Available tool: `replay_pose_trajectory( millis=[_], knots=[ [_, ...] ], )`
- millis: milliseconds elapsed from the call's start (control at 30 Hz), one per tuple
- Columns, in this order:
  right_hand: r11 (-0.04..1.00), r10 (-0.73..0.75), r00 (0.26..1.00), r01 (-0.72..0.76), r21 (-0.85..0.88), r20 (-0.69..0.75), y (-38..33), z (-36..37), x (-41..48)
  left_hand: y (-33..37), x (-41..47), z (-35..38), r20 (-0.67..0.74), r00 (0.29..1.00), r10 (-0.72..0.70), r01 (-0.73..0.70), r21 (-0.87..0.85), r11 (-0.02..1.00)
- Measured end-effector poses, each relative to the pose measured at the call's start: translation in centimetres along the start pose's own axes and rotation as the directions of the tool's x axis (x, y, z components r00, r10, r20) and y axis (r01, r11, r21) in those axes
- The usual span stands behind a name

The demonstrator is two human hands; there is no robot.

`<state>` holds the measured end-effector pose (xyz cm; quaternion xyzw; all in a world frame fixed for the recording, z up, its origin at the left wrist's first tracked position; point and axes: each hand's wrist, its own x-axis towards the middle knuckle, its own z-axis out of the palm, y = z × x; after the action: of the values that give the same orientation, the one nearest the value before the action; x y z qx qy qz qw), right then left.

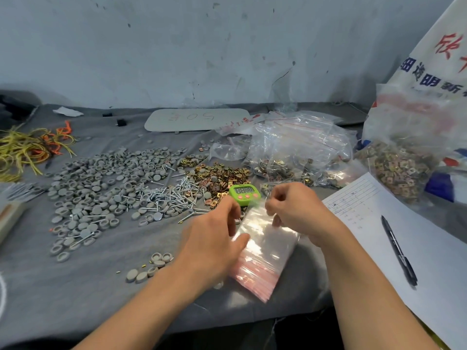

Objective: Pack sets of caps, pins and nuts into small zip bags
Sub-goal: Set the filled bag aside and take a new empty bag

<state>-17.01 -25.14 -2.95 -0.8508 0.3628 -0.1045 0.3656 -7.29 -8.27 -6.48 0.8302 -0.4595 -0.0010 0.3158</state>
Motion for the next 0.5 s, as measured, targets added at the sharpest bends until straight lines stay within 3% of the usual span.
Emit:
replay_pose_trajectory(
  millis=[100,167,233,300,400,500],
  knots=[
    [0.995,0.025,0.977,-0.004,0.102,-0.21,-0.2,0.1,0.4,1.3,-1.3,-0.4,0.259,0.954,0.15,-0.149,-0.023,0.988],
    [0.952,0.077,0.943,0.028,0.306,-0.324,-0.5,0.0,0.5,1.2,-1.5,-0.1,0.341,0.915,0.215,-0.241,0.034,0.97],
    [0.764,0.149,0.944,0.081,0.641,-0.296,-1.0,-0.4,0.4,0.9,-1.1,0.1,0.315,0.918,0.239,-0.267,0.047,0.963],
    [0.483,0.112,0.981,0.086,0.872,-0.159,-1.5,-0.8,-0.2,0.3,-0.6,0.2,0.271,0.933,0.236,-0.247,0.007,0.969],
    [0.164,-0.015,1.0,-0.01,0.986,0.013,-2.2,-1.0,-1.1,-0.1,-0.3,0.5,0.245,0.946,0.211,-0.211,-0.028,0.977],
    [0.056,-0.065,0.993,-0.093,0.994,0.096,-2.7,-0.7,-1.3,-0.4,-0.2,0.7,0.239,0.955,0.174,-0.174,-0.02,0.985]
  ],
)
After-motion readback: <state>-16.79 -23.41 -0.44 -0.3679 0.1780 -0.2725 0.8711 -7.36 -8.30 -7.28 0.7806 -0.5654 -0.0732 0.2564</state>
